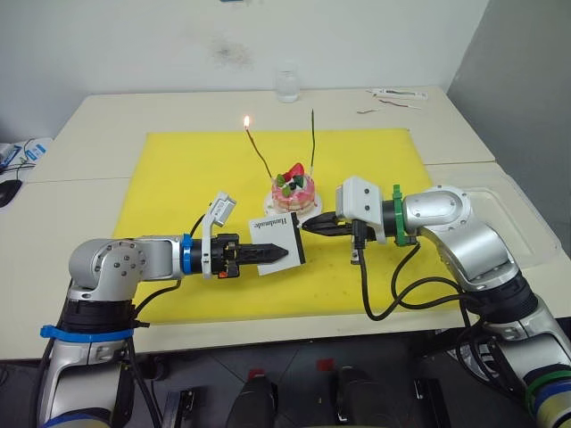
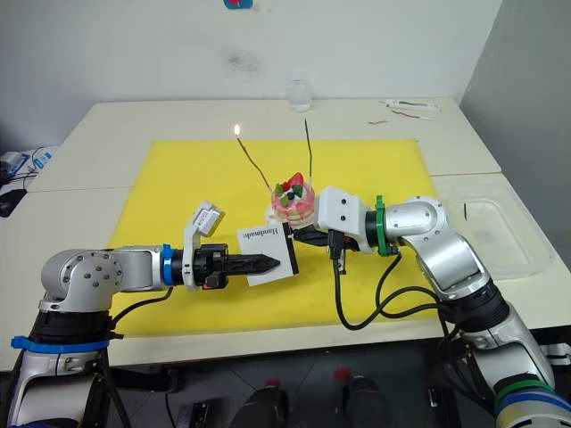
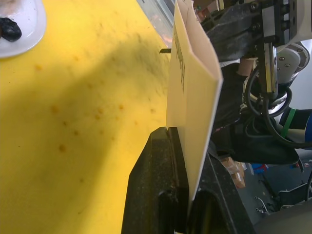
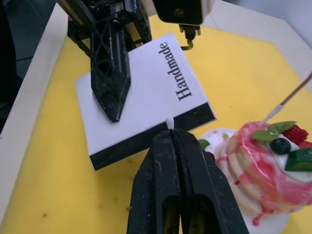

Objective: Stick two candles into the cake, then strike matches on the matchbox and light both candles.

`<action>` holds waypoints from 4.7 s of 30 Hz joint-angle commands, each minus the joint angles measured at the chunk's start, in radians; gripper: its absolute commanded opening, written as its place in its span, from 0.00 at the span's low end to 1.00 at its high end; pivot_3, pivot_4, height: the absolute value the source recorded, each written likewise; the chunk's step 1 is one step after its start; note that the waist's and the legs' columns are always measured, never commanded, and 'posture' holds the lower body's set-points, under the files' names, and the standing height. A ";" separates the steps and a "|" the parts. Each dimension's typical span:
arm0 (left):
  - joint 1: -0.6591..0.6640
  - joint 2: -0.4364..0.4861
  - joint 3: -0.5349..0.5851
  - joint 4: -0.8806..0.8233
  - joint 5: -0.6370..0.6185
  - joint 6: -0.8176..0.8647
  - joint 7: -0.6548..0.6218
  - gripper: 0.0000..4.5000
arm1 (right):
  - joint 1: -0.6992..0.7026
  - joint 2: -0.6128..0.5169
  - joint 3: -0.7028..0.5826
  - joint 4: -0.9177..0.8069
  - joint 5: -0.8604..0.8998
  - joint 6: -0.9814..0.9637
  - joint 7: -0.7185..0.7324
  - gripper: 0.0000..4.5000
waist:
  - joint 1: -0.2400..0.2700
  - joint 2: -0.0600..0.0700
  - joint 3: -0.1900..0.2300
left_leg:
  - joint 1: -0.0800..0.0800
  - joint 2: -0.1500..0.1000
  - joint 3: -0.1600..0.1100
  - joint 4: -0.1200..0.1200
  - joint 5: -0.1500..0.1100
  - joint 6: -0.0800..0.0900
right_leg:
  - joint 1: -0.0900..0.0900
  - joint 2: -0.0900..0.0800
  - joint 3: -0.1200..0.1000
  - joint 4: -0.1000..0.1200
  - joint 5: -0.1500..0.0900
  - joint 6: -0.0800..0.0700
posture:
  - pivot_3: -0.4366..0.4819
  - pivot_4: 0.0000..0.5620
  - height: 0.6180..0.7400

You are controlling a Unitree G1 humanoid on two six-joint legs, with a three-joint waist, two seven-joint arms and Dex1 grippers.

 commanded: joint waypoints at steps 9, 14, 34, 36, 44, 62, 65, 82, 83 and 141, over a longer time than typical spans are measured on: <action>-0.012 0.008 0.016 -0.019 -0.008 -0.007 -0.007 0.00 | 0.004 0.021 0.015 0.014 -0.038 -0.033 -0.011 0.01 | 0.001 0.000 0.000 | 0.000 0.000 0.000 0.000 0.000 0.000 | 0.000 0.000 0.000 0.000 0.000 0.000 | 0.48 0.27 1.00; -0.004 0.012 0.021 -0.027 -0.011 -0.005 -0.007 0.00 | -0.003 0.023 -0.003 0.039 -0.041 -0.041 -0.013 0.01 | 0.001 0.000 0.000 | 0.000 0.000 0.000 0.000 0.000 0.000 | 0.000 0.000 0.000 0.000 0.000 0.000 | 0.48 0.27 1.00; 0.007 0.026 0.014 -0.035 -0.002 -0.012 -0.014 0.00 | -0.001 0.012 -0.047 0.062 -0.033 -0.032 -0.027 0.01 | 0.001 0.000 0.000 | 0.000 0.000 0.000 0.000 0.000 0.000 | 0.000 0.000 0.000 0.000 0.000 0.000 | 0.48 0.27 1.00; 0.023 0.047 0.023 -0.022 0.010 -0.023 -0.021 0.00 | 0.015 -0.014 -0.065 0.066 -0.029 -0.033 -0.023 0.01 | 0.001 0.000 0.000 | 0.000 0.000 0.000 0.000 0.000 0.000 | 0.000 0.000 0.000 0.000 0.000 0.000 | 0.48 0.27 1.00; 0.081 0.187 0.054 0.015 0.027 -0.046 -0.097 0.00 | 0.110 0.000 -0.139 0.016 0.069 0.063 -0.049 0.01 | -0.001 0.000 0.000 | 0.000 0.000 0.000 -0.001 -0.001 0.002 | 0.000 0.001 0.000 0.000 0.000 0.000 | 0.48 0.27 1.00; 0.114 0.230 0.058 0.013 0.048 -0.053 -0.120 0.00 | -0.076 0.171 -0.062 0.623 -0.045 -0.217 -0.003 0.52 | -0.009 0.000 0.000 | 0.001 0.000 0.000 -0.001 -0.001 0.002 | 0.000 0.002 0.000 0.000 0.000 0.000 | 0.48 0.27 1.00; 0.131 0.233 0.070 -0.002 0.042 -0.049 -0.116 0.00 | -0.080 0.167 -0.051 0.645 -0.062 -0.219 0.033 0.52 | -0.011 0.001 0.000 | 0.000 0.000 0.001 -0.001 -0.001 0.002 | 0.000 0.002 0.001 0.000 0.000 0.000 | 0.48 0.27 1.00; 0.126 0.213 0.058 -0.023 0.047 -0.045 -0.111 0.00 | -0.102 0.177 -0.035 0.713 -0.127 -0.204 0.045 0.25 | -0.013 0.001 0.000 | 0.001 0.000 0.001 -0.001 -0.001 0.002 | 0.000 0.003 0.001 0.000 0.000 0.000 | 0.48 0.27 1.00; 0.127 0.212 0.058 -0.025 0.046 -0.044 -0.110 0.00 | -0.103 0.178 -0.034 0.717 -0.129 -0.205 0.043 0.25 | -0.013 0.001 0.000 | 0.001 0.000 0.001 -0.001 -0.001 0.002 | 0.000 0.003 0.001 0.000 0.000 0.000 | 0.48 0.27 1.00; 0.080 0.181 -0.007 -0.010 0.076 -0.068 -0.135 0.00 | 0.272 -0.053 -0.286 0.174 0.084 -0.010 -0.054 0.35 | -0.006 0.001 0.000 | 0.001 0.000 0.001 -0.001 0.000 0.002 | 0.001 0.005 0.001 0.000 0.000 -0.001 | 0.48 0.27 1.00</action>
